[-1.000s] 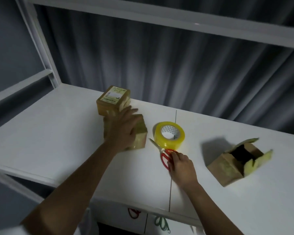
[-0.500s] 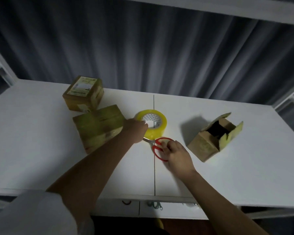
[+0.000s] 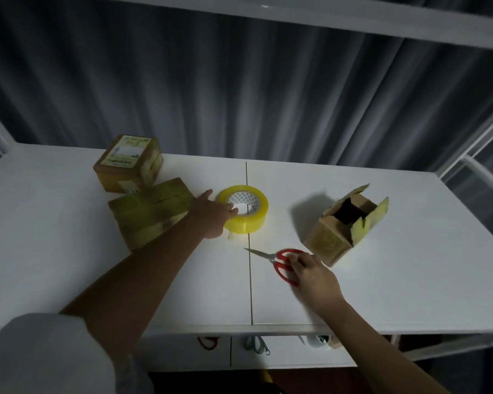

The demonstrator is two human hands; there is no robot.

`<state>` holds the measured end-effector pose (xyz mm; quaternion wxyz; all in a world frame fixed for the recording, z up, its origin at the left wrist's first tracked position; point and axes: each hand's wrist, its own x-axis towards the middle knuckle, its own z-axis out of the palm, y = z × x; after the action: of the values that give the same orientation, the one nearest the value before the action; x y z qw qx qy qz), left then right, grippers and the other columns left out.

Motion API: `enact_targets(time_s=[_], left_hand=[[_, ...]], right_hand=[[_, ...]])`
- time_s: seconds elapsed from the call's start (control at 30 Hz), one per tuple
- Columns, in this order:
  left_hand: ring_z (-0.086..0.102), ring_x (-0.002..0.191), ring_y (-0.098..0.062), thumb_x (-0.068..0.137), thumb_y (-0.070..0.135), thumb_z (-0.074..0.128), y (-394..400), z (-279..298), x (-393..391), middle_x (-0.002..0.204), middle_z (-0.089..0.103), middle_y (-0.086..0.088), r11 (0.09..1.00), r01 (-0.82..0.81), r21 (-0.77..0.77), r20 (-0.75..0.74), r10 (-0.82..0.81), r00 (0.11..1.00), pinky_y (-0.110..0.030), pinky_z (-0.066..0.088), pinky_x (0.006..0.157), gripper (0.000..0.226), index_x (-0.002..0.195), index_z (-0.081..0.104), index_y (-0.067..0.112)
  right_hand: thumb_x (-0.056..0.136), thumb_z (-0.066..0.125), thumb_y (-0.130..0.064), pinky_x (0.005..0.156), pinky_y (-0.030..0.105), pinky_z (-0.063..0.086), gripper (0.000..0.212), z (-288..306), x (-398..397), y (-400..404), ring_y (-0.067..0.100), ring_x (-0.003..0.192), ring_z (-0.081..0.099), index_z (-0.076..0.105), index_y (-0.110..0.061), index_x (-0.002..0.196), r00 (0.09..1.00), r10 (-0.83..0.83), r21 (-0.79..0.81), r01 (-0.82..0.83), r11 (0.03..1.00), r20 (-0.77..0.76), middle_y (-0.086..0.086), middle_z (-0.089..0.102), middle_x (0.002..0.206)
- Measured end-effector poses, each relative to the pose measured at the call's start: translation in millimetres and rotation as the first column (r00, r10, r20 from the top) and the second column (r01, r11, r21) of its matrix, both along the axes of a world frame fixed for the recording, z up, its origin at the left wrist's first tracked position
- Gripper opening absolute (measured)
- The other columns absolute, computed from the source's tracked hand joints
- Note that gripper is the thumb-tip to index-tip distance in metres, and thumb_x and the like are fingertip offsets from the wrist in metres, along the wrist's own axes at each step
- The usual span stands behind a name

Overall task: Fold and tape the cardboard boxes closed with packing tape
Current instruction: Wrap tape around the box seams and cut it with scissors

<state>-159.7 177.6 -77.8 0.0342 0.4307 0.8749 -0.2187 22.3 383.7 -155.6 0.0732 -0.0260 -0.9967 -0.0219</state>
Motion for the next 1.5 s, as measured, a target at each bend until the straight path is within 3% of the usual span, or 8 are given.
enact_targets(time_s=[0.23, 0.37, 0.5, 0.8, 0.9, 1.1, 1.3, 1.5], left_hand=[[0.039, 0.135, -0.014, 0.101, 0.030, 0.039, -6, -3, -1, 0.148, 0.040, 0.004, 0.900, -0.001, 0.435, 0.072, -0.034, 0.997, -0.038, -0.002, 0.117, 0.044, 0.144, 0.037, 0.020], [0.065, 0.100, -0.032, 0.089, 0.043, 0.048, -9, -7, 22, 0.111, 0.068, -0.014, 0.593, -0.070, 0.802, 0.085, 0.002, 0.996, -0.044, 0.044, 0.098, 0.050, 0.113, 0.066, 0.004], [0.057, 0.115, -0.026, 0.087, 0.041, 0.061, -6, -21, 51, 0.125, 0.061, -0.010, 0.423, -0.502, 0.754, 0.456, 0.214, 0.864, -0.028, 0.040, 0.097, 0.053, 0.127, 0.056, 0.007], [0.058, 0.097, -0.023, 0.077, 0.032, 0.075, 8, -28, 46, 0.109, 0.059, -0.008, 0.155, -0.656, 0.739, 0.592, 0.315, 0.741, -0.037, 0.050, 0.082, 0.051, 0.116, 0.054, 0.009], [0.060, 0.083, -0.024, 0.089, 0.024, 0.063, 9, -7, 51, 0.090, 0.063, -0.009, 0.185, -0.473, 0.861, 0.415, 0.281, 0.865, -0.034, 0.047, 0.073, 0.018, 0.095, 0.063, 0.007], [0.061, 0.076, -0.023, 0.095, 0.032, 0.043, -16, 58, 48, 0.086, 0.066, -0.003, 0.361, -0.226, 0.905, 0.104, 0.328, 0.939, -0.037, 0.048, 0.066, 0.026, 0.092, 0.064, 0.017], [0.060, 0.085, -0.017, 0.097, 0.024, 0.045, -58, 102, 41, 0.092, 0.067, 0.003, 0.451, -0.289, 0.844, 0.094, 0.406, 0.909, -0.035, 0.051, 0.075, 0.019, 0.098, 0.062, 0.017], [0.050, 0.085, -0.010, 0.098, 0.023, 0.040, -91, 113, 16, 0.087, 0.056, 0.017, 0.496, -0.447, 0.745, 0.291, 0.362, 0.886, -0.015, 0.031, 0.060, 0.020, 0.095, 0.060, 0.021]], right_hand=[[0.065, 0.073, -0.011, 0.069, 0.029, 0.054, 0.050, 31, -52, -18, 0.032, 0.092, 0.065, 0.066, -0.002, 0.114, 0.977, 0.105, -0.248, -0.150, 0.957, -0.186, 0.013, 0.067, 0.106], [0.084, 0.058, -0.021, 0.110, 0.042, 0.029, 0.063, 48, -107, -18, 0.032, 0.136, 0.034, 0.040, -0.008, 0.143, 0.958, 0.279, -0.214, -0.288, 0.933, -0.071, 0.014, 0.041, 0.146], [0.091, 0.053, -0.032, 0.116, 0.042, -0.001, 0.062, 38, -141, -20, 0.017, 0.146, 0.013, 0.031, -0.019, 0.147, 0.922, 0.309, -0.033, -0.310, 0.950, 0.235, 0.004, 0.031, 0.153], [0.085, 0.066, -0.025, 0.109, 0.027, 0.025, 0.052, 52, -117, -24, 0.027, 0.128, 0.036, 0.052, -0.017, 0.134, 0.952, 0.307, -0.416, -0.285, 0.864, -0.014, 0.006, 0.054, 0.134], [0.086, 0.067, -0.029, 0.106, 0.027, 0.026, 0.053, 73, -103, -22, 0.028, 0.126, 0.037, 0.050, -0.013, 0.135, 0.969, 0.238, -0.495, -0.235, 0.836, -0.058, 0.010, 0.054, 0.130], [0.084, 0.062, -0.053, 0.075, 0.032, 0.043, 0.043, 125, -83, -38, 0.026, 0.095, 0.057, 0.054, -0.025, 0.116, 0.974, 0.214, -0.574, -0.218, 0.789, -0.075, 0.002, 0.064, 0.100], [0.071, 0.053, -0.080, 0.066, 0.031, 0.037, 0.064, 160, -98, -64, 0.026, 0.084, 0.056, 0.056, -0.018, 0.088, 0.999, -0.047, -0.501, 0.048, 0.864, 0.015, 0.003, 0.060, 0.082], [0.076, 0.059, -0.068, 0.066, 0.032, 0.044, 0.040, 162, -93, -93, 0.021, 0.078, 0.056, 0.056, -0.034, 0.096, 0.999, 0.050, -0.690, -0.022, 0.723, 0.020, -0.001, 0.059, 0.076]])
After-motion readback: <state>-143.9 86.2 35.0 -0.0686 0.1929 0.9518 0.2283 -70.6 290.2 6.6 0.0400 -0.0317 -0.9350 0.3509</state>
